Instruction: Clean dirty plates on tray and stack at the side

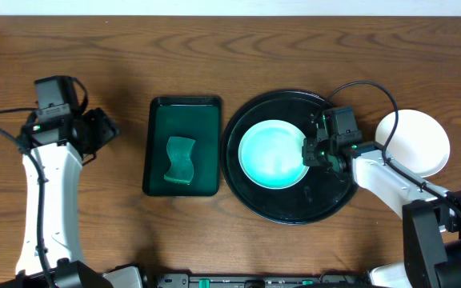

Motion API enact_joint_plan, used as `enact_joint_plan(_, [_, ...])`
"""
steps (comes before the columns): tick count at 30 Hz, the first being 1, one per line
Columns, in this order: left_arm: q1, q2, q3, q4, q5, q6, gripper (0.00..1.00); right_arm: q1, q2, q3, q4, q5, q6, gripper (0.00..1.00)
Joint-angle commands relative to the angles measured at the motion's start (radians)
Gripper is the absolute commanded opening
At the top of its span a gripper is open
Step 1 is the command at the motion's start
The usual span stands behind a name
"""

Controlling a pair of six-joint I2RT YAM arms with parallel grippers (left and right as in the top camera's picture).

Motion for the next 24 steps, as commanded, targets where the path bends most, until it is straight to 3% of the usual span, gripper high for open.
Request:
enact_joint_plan(1, [0.035,-0.003,0.015,-0.008,-0.005,-0.001,0.79,0.013,0.01,-0.001,0.005,-0.018,-0.005,0.17])
enact_joint_plan(10, [0.04,-0.004,0.015,-0.008,-0.005,-0.001,0.79,0.013,0.01,-0.001,0.005,-0.018,-0.005,0.29])
enact_joint_plan(24, [0.04,-0.003,0.015,-0.008,-0.005,-0.001,0.8,0.013,0.01,-0.001,0.005,-0.018,-0.005,0.38])
